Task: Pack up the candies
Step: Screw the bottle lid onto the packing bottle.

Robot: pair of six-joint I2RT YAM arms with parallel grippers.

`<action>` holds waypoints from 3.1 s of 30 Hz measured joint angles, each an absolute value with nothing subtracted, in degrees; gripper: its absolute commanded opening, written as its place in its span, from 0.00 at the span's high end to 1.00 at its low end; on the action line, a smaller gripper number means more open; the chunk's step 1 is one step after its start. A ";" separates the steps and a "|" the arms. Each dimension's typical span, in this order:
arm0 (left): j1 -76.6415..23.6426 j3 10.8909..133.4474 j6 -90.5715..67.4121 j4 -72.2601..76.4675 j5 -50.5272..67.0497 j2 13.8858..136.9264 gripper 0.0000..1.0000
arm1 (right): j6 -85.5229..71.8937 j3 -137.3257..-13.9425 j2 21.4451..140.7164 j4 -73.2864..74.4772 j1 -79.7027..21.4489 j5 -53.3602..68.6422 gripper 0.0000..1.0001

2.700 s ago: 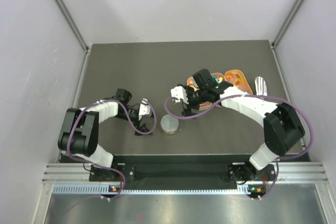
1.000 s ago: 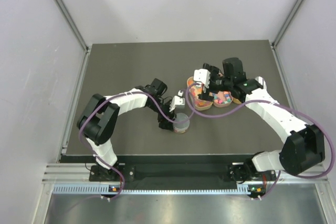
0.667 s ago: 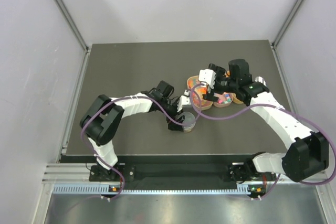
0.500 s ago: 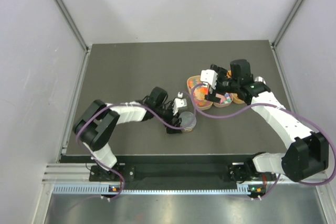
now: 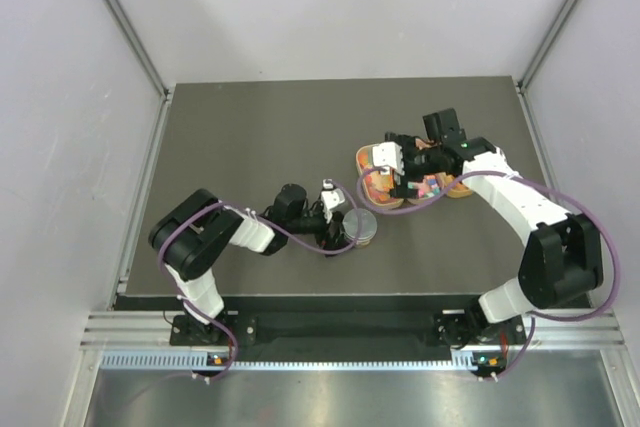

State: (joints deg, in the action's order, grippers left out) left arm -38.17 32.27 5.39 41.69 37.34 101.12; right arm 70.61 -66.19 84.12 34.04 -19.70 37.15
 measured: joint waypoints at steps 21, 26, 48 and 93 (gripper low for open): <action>-44.95 26.09 13.58 61.69 35.53 107.42 0.01 | 111.63 -82.63 108.90 67.42 -22.02 48.10 0.00; -45.23 27.16 13.72 61.63 34.24 107.98 0.01 | 112.86 -83.88 110.37 72.25 -22.04 46.81 0.00; -45.50 32.25 13.34 61.69 32.71 111.66 0.21 | 113.43 -80.97 108.95 75.44 -23.94 47.18 0.00; -45.36 32.08 14.09 58.22 32.88 109.82 0.31 | 93.25 -74.28 102.76 61.25 -31.27 40.91 0.30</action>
